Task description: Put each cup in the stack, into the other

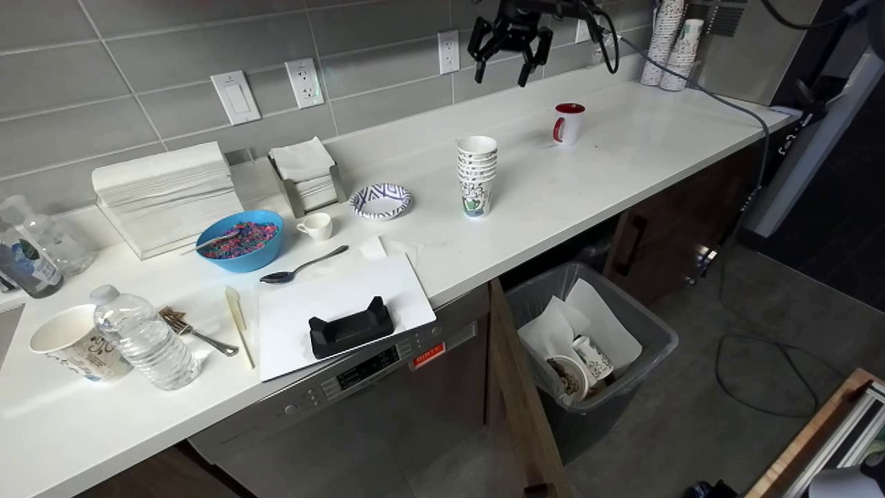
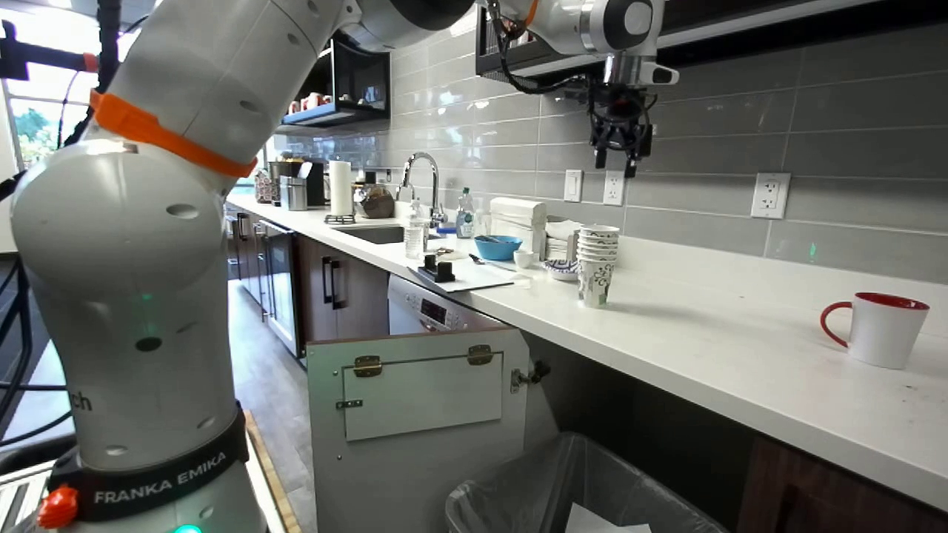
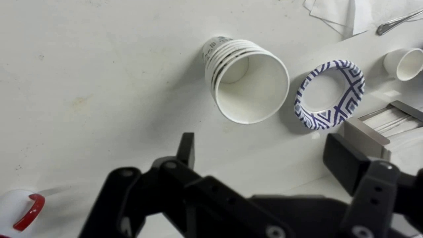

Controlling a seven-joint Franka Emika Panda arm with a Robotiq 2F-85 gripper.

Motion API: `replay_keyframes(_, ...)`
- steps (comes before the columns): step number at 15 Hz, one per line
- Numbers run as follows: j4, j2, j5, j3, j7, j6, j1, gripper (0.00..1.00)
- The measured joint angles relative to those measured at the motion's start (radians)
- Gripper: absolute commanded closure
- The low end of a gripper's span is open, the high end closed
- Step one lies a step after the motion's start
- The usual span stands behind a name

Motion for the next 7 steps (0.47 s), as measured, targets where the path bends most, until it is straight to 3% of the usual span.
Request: replay_keyframes(7,-0.033,-0.097,-0.035,0.0,-0.001,0.0,0.026,0.0)
